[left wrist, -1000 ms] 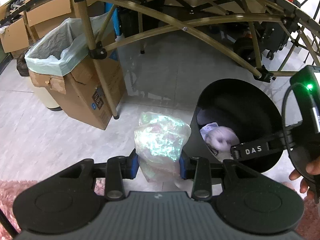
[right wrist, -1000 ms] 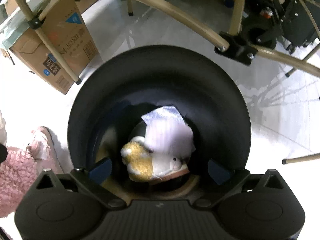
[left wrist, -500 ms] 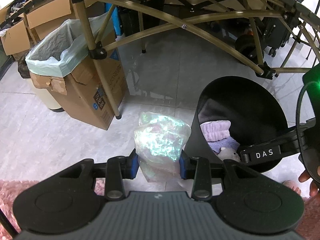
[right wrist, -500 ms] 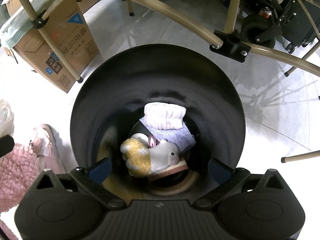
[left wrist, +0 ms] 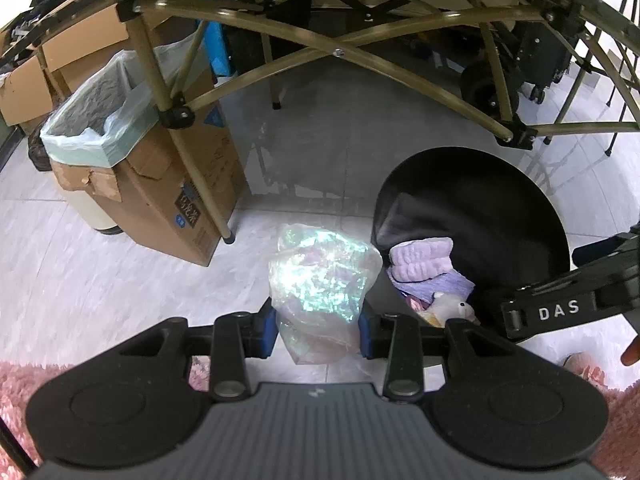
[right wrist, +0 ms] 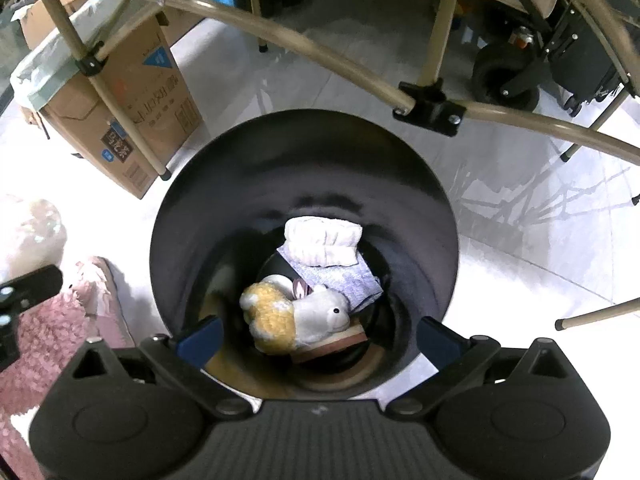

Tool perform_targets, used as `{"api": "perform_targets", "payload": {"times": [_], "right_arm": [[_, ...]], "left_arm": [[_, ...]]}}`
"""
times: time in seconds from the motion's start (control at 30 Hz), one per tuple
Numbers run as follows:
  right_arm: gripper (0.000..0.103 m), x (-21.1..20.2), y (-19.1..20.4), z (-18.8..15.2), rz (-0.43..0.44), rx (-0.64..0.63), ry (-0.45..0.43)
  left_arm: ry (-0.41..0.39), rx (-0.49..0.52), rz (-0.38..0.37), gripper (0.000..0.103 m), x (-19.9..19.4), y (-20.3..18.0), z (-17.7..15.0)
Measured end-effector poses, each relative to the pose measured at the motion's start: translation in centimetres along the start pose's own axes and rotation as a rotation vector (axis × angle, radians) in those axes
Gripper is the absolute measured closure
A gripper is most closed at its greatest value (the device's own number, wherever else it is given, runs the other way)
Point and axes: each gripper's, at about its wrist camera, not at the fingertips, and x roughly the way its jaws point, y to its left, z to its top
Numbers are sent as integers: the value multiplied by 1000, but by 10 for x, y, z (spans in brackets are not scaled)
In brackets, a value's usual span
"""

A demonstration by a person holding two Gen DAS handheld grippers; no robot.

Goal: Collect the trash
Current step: 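Move the left tool over the bin and open it to drop the bag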

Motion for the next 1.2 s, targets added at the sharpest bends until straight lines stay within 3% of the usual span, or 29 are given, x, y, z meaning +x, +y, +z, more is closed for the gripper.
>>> {"api": "perform_targets", "payload": {"times": [0.57, 0.93, 1.2], "right_arm": [[0, -50, -49, -20, -28, 68, -115], [0, -71, -92, -35, -71, 161, -165], [0, -77, -121, -46, -118, 229, -179]], "left_arm": [[24, 118, -77, 65, 5, -55, 9], [77, 207, -128, 65, 20, -98, 17], [128, 270, -125, 65, 35, -126, 23]]}}
